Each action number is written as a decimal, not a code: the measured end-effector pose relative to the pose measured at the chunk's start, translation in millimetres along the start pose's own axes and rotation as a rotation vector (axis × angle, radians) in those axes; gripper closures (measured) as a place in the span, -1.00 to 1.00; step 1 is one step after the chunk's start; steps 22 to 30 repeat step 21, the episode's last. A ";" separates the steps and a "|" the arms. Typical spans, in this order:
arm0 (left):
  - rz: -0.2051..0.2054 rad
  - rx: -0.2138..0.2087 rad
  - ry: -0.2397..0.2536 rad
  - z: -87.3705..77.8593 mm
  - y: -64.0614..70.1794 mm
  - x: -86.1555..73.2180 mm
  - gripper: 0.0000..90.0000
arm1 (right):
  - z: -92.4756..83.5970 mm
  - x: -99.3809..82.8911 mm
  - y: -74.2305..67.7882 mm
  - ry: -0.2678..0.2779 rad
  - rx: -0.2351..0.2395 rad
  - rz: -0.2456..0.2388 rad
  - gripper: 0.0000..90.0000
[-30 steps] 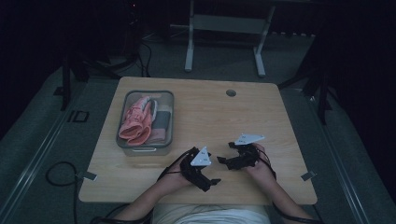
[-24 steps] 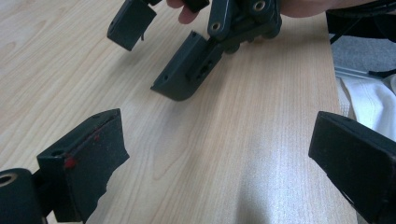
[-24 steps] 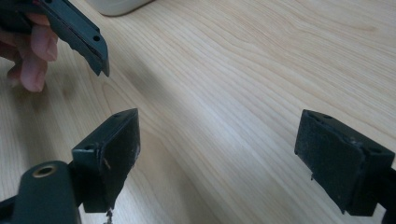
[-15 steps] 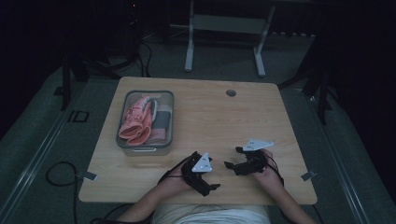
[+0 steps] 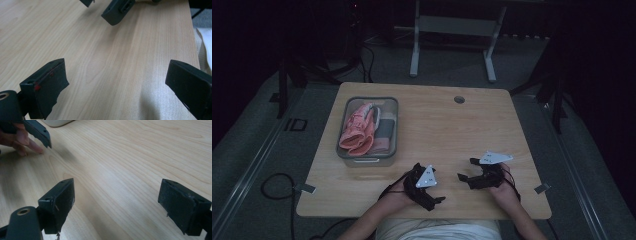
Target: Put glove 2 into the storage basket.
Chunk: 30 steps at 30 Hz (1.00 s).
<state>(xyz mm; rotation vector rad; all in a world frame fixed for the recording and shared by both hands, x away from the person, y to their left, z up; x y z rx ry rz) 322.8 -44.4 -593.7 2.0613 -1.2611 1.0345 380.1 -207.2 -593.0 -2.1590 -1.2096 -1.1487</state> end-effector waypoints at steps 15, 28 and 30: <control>-0.025 -0.013 0.018 -1.4 0.3 1.1 -0.93 | 1.6 -0.2 7.1 0.007 -0.028 0.006 -0.69; -0.037 -0.016 0.037 -4.1 -1.3 3.0 -0.93 | 3.3 -2.6 8.3 -0.005 -0.032 0.006 -0.69; -0.037 -0.016 0.037 -4.1 -1.3 3.0 -0.93 | 3.3 -2.6 8.3 -0.005 -0.032 0.006 -0.69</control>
Point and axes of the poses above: each handheld gripper's, and its own axes: z roughly forward along the jaws, x roughly out of its top, y roughly to its right, the point moved 8 cm from there along z, roughly forward along the jaws, and after that the axes turned 9 degrees about -z, right-handed, at the moved point
